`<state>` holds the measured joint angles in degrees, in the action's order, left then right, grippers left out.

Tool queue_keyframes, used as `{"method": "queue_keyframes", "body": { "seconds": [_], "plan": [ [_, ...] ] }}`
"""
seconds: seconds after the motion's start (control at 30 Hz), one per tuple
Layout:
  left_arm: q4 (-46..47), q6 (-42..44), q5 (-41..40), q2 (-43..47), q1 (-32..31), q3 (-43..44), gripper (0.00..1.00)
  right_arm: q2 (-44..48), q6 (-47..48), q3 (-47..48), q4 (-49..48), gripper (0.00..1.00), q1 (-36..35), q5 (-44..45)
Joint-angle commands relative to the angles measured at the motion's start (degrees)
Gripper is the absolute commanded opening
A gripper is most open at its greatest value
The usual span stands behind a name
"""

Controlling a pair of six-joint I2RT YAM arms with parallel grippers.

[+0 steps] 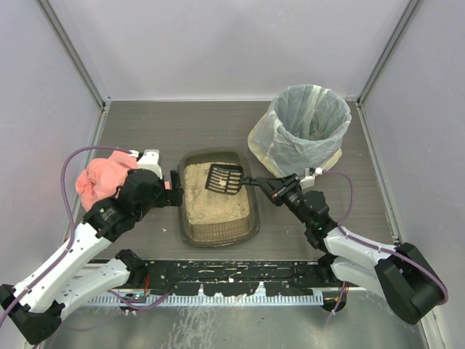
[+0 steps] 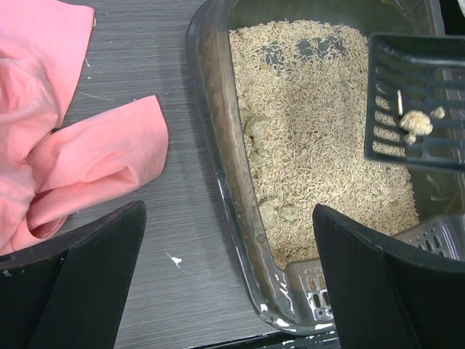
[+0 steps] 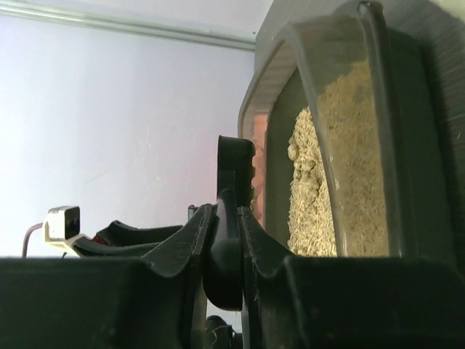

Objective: Clean the litter box

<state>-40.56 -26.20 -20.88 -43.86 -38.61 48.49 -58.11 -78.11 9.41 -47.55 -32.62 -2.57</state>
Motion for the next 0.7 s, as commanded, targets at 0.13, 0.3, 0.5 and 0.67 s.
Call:
{"method": "queue_keyframes", "body": {
  "seconds": [0.13, 0.3, 0.5, 0.67],
  "plan": [
    [2.9, -0.2, 0.3, -0.3, 0.2, 1.1, 0.99, 2.7, -1.3, -0.3, -2.3, 0.01, 2.2, 0.8],
    [4.5, -0.3, 0.0, -0.2, 0.2, -0.2, 0.98, -0.1, 2.7, 2.6, -5.3, 0.01, 0.0, -3.4],
    [4.6, -0.1, 1.3, -0.6, 0.3, -0.2, 0.98, 0.0, 3.1, 3.1, -3.8, 0.01, -0.2, -3.9],
    [3.5, -0.1, 1.8, -0.3, 0.3, 0.7, 0.98, 3.2, -1.4, -0.5, -2.3, 0.01, 3.1, -0.1]
  ]
}}
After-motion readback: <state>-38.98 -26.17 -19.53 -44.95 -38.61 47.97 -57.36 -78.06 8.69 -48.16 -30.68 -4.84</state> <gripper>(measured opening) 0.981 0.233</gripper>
